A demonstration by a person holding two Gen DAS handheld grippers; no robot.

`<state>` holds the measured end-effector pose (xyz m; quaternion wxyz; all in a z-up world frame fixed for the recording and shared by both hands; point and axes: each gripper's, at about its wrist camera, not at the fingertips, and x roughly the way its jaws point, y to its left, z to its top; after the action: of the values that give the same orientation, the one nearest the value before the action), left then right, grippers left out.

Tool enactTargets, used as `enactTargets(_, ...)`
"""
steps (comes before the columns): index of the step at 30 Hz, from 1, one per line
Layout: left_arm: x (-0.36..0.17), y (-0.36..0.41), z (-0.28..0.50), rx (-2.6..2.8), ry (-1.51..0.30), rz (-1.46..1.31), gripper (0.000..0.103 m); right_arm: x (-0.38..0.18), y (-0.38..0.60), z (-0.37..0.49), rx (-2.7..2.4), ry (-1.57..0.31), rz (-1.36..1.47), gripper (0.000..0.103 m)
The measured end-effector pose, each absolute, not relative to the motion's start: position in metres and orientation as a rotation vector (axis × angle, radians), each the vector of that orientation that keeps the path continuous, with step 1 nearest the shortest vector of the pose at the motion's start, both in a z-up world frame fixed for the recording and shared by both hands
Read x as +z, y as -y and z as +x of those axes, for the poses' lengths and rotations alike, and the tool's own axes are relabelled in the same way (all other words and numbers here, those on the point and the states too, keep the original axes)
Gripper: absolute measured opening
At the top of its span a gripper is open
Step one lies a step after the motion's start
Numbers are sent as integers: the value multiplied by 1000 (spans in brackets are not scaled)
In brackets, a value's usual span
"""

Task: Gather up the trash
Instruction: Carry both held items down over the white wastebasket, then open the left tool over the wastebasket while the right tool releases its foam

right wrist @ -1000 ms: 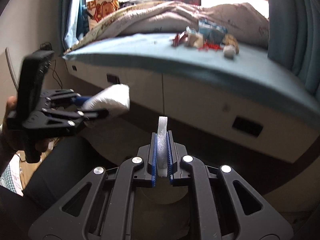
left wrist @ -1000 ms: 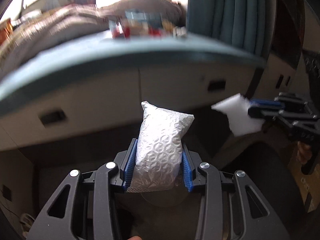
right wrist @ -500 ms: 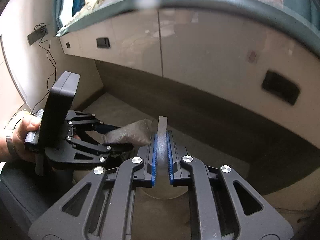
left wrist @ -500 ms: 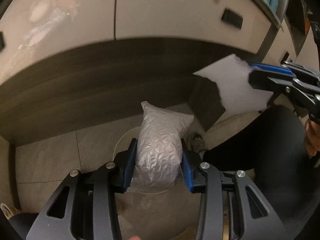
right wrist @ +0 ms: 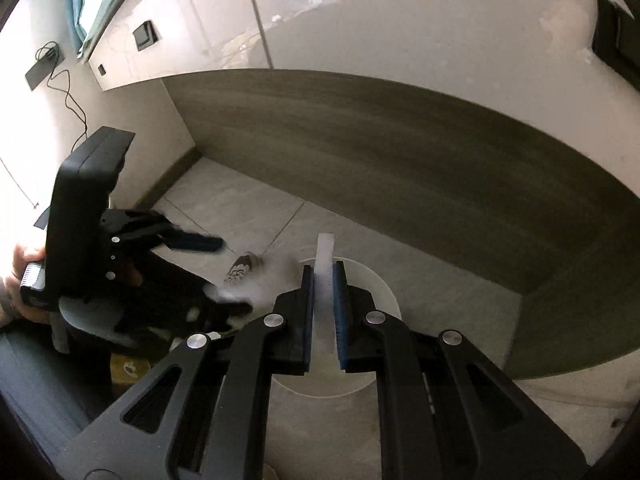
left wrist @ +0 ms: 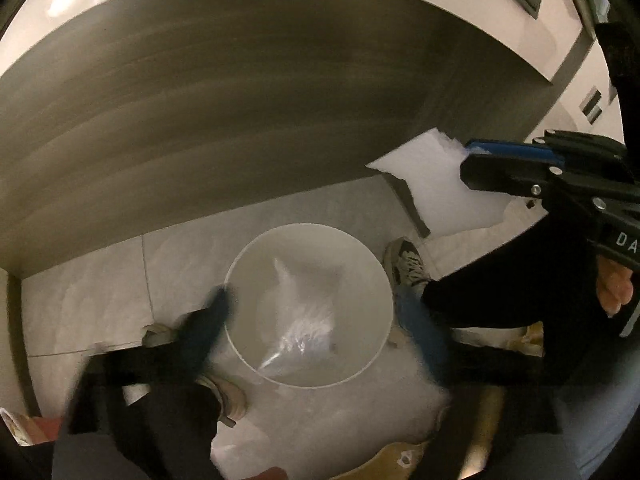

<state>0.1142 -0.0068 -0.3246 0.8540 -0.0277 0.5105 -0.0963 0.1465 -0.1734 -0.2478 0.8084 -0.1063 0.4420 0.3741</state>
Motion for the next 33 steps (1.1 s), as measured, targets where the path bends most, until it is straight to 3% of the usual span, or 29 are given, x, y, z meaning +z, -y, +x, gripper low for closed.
enactTargets(21, -272, -46, 118, -41, -938, -222, 97, -301, 130, 163, 836, -1074, -371, 12)
enactTargets(22, -271, -46, 118, -41, -936, -223, 97, -302, 131, 165, 831, -1081, -360, 17)
enactTargets(23, -272, -46, 118, -41, -934, -222, 97, -301, 132, 165, 823, -1085, -345, 41)
enactTargets(24, -270, -45, 117, -38, -931, -222, 97, -298, 135, 166, 808, -1083, -326, 74)
enactTargets(25, -271, -47, 117, -37, -929, -223, 97, -295, 138, 168, 793, -1079, -313, 85)
enactTargets(33, -253, -43, 107, -33, -895, -196, 97, -277, 150, 160, 753, -1035, -270, 97)
